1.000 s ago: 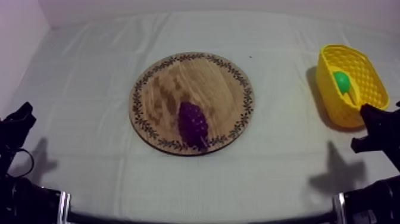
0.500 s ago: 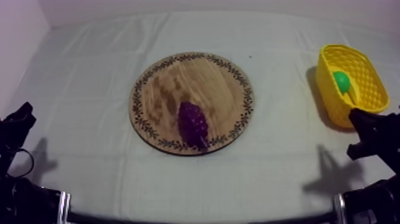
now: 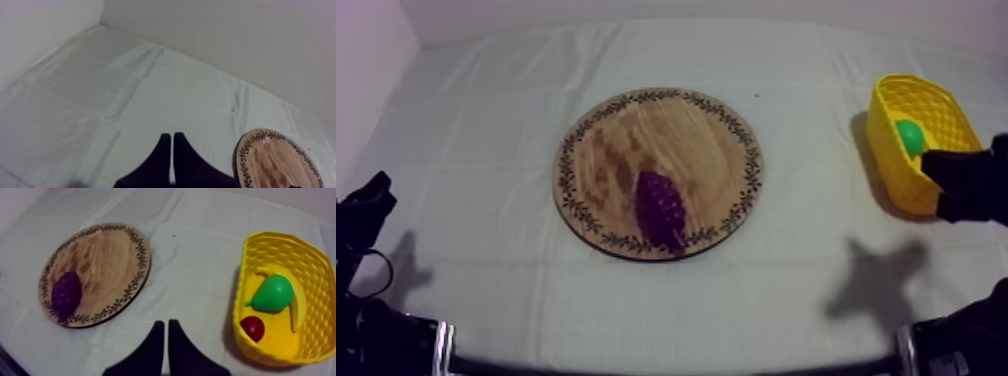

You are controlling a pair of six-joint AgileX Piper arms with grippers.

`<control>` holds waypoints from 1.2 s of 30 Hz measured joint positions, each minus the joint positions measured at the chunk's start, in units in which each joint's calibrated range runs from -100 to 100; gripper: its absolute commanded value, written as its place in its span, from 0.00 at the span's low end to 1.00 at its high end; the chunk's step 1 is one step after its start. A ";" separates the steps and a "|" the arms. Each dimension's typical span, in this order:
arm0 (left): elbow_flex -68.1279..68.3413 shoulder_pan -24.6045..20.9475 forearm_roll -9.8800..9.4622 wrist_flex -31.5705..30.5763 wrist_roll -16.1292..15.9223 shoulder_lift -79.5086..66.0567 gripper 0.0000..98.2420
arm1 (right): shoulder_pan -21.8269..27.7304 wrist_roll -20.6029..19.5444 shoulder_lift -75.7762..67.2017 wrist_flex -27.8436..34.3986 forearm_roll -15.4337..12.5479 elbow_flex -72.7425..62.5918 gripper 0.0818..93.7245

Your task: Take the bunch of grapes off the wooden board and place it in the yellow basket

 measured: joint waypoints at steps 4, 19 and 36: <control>0.00 0.00 0.00 0.00 0.00 0.00 0.00 | -3.39 -0.80 9.02 7.69 -0.45 -10.40 0.00; 0.00 0.00 0.00 0.00 0.00 0.00 0.00 | -8.13 2.02 43.28 29.16 -7.43 -48.06 0.00; 0.00 0.00 0.00 0.00 0.00 0.00 0.00 | -13.17 0.67 72.15 40.00 -10.28 -72.16 0.00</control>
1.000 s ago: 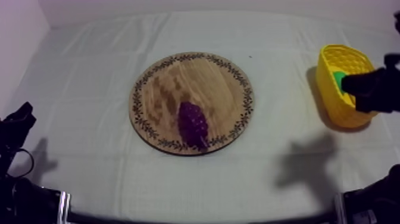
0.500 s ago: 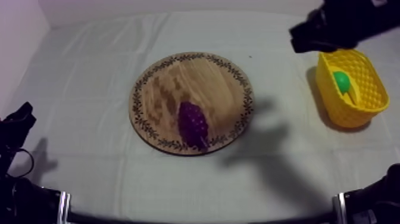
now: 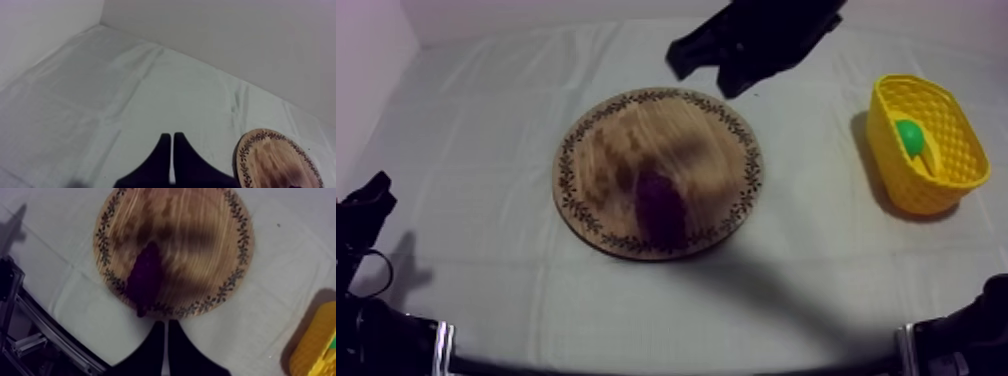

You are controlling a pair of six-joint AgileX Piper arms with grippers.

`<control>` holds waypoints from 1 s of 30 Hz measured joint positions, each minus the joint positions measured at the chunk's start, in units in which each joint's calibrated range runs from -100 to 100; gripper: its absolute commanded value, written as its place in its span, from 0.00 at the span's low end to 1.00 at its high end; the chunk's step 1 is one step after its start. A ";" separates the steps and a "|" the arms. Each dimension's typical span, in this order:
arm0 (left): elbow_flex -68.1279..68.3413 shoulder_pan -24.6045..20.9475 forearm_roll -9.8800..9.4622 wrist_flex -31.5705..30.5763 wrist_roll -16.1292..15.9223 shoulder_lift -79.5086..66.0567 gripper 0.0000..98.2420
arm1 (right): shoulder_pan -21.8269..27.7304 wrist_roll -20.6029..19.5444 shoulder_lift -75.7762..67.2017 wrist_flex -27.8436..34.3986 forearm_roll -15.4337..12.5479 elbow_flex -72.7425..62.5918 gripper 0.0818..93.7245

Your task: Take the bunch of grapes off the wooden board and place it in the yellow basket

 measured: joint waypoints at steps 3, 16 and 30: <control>0.00 0.00 0.00 0.00 0.00 0.00 0.00 | -0.98 -0.88 3.83 1.52 -1.01 -1.58 0.00; 0.00 0.00 0.00 0.00 0.00 0.00 0.00 | -0.66 -6.62 10.54 3.78 -2.51 -4.18 0.12; 0.00 0.00 0.00 0.00 0.00 0.00 0.00 | -0.99 -10.26 11.49 4.57 -4.80 -5.75 0.49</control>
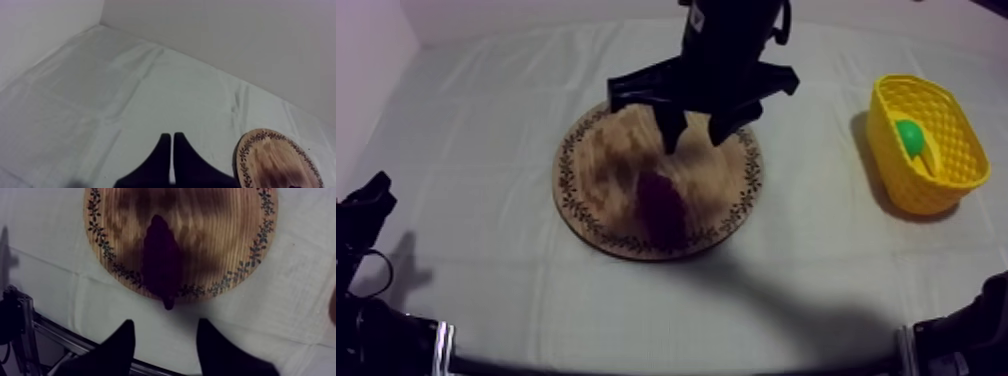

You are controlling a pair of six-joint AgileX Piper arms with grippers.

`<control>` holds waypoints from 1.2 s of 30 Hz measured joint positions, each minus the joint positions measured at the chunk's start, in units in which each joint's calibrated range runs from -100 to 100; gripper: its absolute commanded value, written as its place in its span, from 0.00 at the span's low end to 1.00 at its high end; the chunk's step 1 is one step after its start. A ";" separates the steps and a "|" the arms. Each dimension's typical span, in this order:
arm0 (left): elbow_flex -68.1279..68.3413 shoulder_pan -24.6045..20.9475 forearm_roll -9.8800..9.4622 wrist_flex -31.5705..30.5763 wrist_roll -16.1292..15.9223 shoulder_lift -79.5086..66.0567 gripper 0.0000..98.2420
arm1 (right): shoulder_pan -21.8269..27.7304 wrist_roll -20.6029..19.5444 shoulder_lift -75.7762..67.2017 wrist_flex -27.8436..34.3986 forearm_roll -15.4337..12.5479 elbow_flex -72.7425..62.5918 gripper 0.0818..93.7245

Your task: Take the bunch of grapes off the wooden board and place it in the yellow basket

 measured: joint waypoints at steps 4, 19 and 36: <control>0.00 0.00 0.00 0.00 0.00 0.00 0.00 | 0.00 -0.25 0.30 0.07 0.00 -0.22 0.54; 0.00 0.00 0.00 0.00 0.00 0.00 0.00 | -1.19 -0.50 4.00 -1.66 -0.86 2.48 0.58; 0.00 0.00 0.00 0.00 0.00 0.00 0.00 | -1.78 -0.38 16.99 -5.40 -1.30 -0.62 0.59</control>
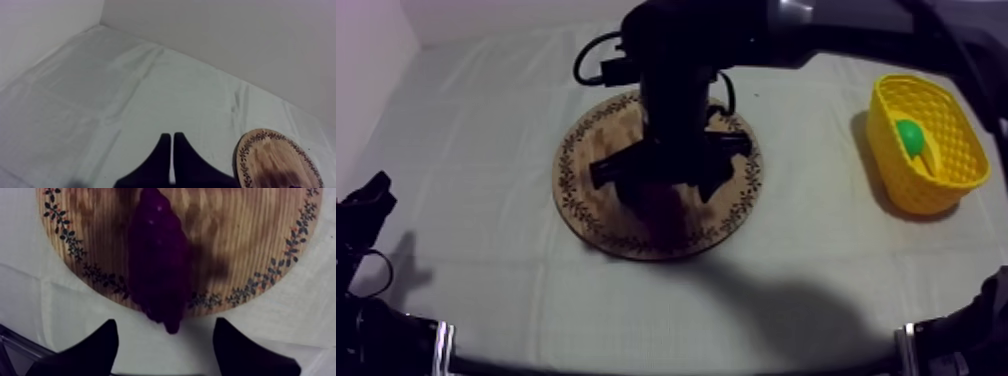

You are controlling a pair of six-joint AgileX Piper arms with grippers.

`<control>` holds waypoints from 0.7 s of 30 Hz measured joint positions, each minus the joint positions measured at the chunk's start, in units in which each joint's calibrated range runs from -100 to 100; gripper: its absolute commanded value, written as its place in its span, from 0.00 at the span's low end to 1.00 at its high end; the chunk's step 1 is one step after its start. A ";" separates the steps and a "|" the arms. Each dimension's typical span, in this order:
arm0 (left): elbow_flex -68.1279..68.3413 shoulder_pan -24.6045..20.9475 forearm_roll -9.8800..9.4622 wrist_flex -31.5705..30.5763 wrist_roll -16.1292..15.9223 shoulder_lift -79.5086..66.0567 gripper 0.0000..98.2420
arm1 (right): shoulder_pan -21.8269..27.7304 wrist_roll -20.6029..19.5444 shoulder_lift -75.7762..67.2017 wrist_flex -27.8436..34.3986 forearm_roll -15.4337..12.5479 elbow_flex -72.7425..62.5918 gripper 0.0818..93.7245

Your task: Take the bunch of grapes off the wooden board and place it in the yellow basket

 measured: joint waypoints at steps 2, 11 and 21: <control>0.00 0.00 0.00 0.00 0.00 0.00 0.00 | 0.00 0.08 1.44 -0.22 -0.02 -0.76 0.59; 0.00 0.00 0.00 0.00 0.00 0.00 0.00 | 0.71 0.22 7.24 -1.47 -0.13 -4.54 0.58; 0.00 0.00 0.00 0.00 0.00 0.00 0.00 | 0.97 0.72 11.20 -3.18 0.02 -6.59 0.50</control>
